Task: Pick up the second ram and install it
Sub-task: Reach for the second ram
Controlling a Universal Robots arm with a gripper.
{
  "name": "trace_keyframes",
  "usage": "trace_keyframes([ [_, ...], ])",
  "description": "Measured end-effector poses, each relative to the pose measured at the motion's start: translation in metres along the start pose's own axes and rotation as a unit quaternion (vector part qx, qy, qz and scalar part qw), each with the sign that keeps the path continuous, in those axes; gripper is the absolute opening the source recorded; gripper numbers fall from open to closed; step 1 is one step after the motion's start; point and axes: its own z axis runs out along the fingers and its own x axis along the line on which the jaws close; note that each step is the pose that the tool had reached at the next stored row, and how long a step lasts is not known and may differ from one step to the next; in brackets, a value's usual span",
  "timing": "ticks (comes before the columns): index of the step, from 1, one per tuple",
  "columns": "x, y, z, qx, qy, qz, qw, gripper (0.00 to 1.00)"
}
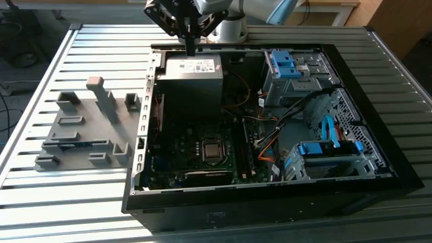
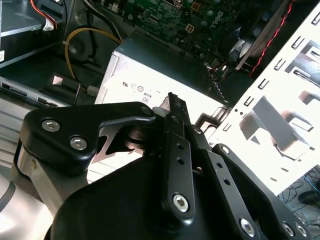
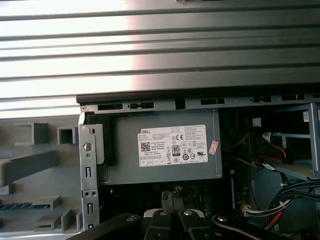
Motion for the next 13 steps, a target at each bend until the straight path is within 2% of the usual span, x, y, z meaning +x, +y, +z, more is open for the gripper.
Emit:
trace_keyframes([
  [3, 0.0035, -0.0003, -0.0001, 0.0, 0.0, 0.0, 1.0, 0.11],
  [13, 0.0056, -0.0004, -0.0001, 0.0, 0.0, 0.0, 1.0, 0.11],
])
